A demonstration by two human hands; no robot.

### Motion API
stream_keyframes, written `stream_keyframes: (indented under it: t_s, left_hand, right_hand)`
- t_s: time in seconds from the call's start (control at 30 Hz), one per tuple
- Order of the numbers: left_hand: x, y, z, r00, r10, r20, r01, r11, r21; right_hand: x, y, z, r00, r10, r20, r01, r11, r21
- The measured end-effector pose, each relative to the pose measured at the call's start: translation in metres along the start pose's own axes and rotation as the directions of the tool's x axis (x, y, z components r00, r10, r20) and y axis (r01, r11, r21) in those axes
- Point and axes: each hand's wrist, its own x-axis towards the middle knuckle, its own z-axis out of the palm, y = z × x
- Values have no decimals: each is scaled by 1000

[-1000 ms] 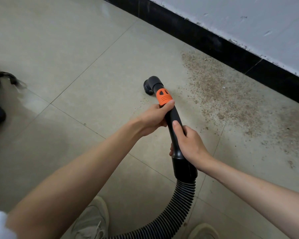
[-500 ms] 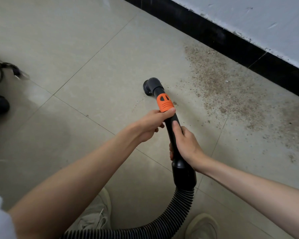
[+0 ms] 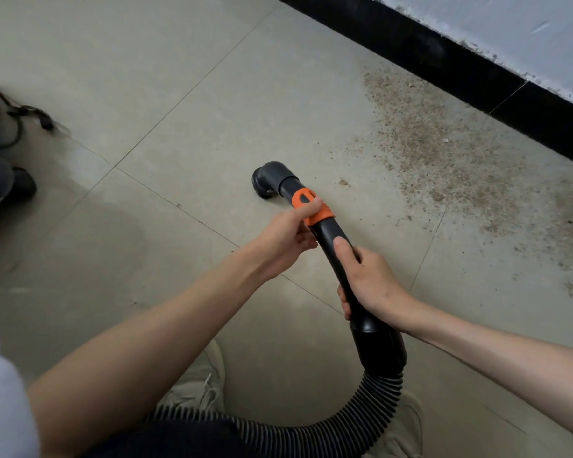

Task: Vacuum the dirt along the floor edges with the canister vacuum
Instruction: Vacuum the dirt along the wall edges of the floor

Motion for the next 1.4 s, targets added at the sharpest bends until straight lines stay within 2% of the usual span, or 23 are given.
stream_keyframes:
  t_s: [0.07,0.13,0.27,0.37,0.5,0.63,0.7,0.83,1.0,1.23,1.4]
  left_hand:
    - [-5,-3,-1,999,11,-35,-12,1000,-27]
    - [-11,-10,1,991,38,-126,-45,998,-48]
    - [-22,-28,-4,936,131,-328,-162,984,-72]
    - [-28,-37,-10,904,130,-407,-168,984,-60]
    - [-33,-39,-10,897,113,-428,-159,984,-74]
    - [-27,-15,-28,870,150,-469,-198,979,-55]
    - [-24,-4,-41,846,168,-506,-224,973,-51]
    - [-28,0,-58,756,164,-634,-311,942,-127]
    - [-46,-18,-58,685,148,-714,-411,887,-210]
    - [-68,-46,-61,670,95,-736,-384,893,-234]
    - [-68,-57,-51,698,70,-713,-346,904,-251]
  right_hand:
    - [-2,-1,1,999,-30,21,30,999,-34]
    - [-6,-3,2,997,-51,60,55,997,-60]
    - [-13,-9,12,985,-52,163,71,991,-110]
    - [-16,-11,15,972,-15,235,52,987,-154]
    - [-17,-13,13,957,-3,290,51,986,-157]
    - [3,-28,29,967,-119,224,170,959,-226]
    - [16,-42,40,961,-143,236,200,950,-240]
    - [28,-63,54,902,-109,418,242,929,-281]
    - [28,-71,52,805,5,593,280,878,-388]
    - [35,-92,52,701,136,700,371,769,-521]
    - [33,-83,41,696,158,700,355,772,-528]
